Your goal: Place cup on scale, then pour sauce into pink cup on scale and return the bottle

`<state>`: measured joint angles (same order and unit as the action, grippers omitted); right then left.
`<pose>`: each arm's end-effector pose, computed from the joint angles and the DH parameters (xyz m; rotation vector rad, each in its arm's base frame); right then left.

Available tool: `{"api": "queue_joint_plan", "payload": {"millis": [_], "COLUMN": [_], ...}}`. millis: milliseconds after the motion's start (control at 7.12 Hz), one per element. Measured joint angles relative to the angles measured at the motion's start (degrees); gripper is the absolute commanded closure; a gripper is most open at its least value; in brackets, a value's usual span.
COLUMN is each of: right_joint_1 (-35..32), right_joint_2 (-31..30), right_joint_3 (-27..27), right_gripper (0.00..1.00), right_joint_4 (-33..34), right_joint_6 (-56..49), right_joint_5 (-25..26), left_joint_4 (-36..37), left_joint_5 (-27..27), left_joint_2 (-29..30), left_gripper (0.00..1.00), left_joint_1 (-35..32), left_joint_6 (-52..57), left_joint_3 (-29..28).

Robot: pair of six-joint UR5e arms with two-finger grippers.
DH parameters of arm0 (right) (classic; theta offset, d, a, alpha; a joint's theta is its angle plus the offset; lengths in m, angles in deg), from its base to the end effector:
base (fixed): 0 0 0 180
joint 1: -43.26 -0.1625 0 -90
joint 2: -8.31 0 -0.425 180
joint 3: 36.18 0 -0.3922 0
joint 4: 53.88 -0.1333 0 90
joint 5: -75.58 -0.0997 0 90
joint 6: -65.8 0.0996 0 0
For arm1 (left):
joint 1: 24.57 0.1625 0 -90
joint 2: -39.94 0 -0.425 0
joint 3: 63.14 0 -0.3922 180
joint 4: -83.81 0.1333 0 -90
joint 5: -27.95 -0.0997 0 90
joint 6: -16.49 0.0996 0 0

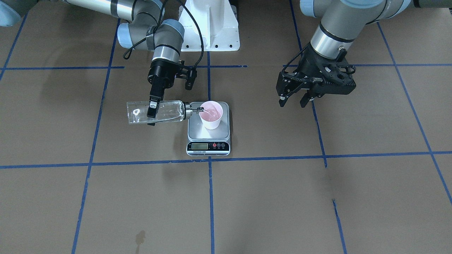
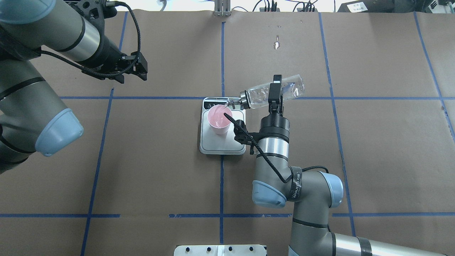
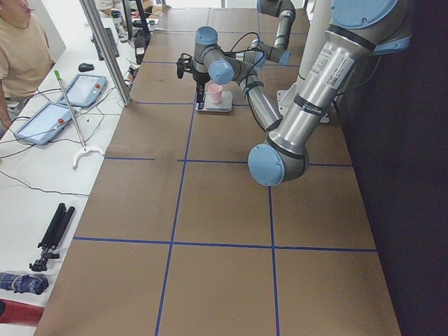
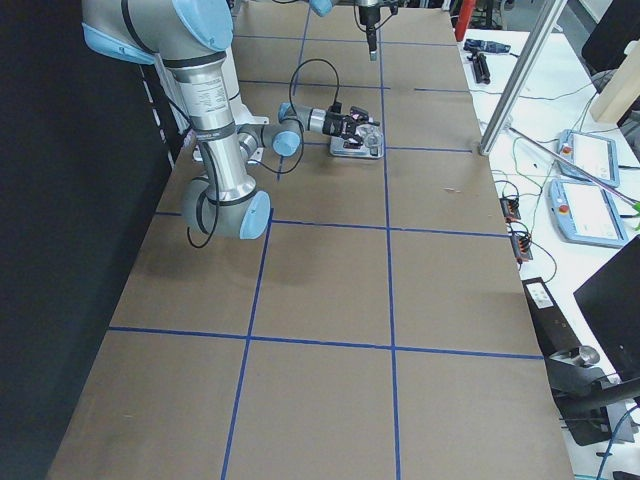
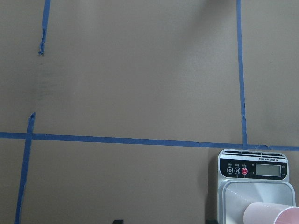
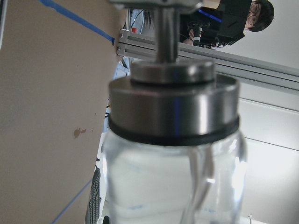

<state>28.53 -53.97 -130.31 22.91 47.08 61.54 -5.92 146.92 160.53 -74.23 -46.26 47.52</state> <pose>-0.5396 -0.3796 0.2783 1.2068 0.8061 -0.8379 0.3185 -0.5065 0.1999 0.1717 0.9733 -0.1340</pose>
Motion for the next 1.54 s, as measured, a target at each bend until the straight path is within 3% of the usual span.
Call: {"api": "queue_joint_plan", "payload": {"millis": [702,1545], "right_joint_1": [0.1,0.2], "right_joint_2": [0.1,0.2], "right_joint_3": [-0.4,-0.7], "right_gripper": [1.00,1.00], "right_joint_4": [-0.1,-0.1], "right_joint_6": [-8.2,-9.1], "right_joint_5": [1.6,1.9], "left_joint_4": [-0.1,-0.2], "left_joint_5": [0.1,0.1], "left_joint_2": [0.0,0.0], "left_gripper": [0.33,0.33], "left_joint_1": [0.0,0.1], "left_joint_6": [0.0,0.0], "left_joint_3": [-0.3,-0.3]}}
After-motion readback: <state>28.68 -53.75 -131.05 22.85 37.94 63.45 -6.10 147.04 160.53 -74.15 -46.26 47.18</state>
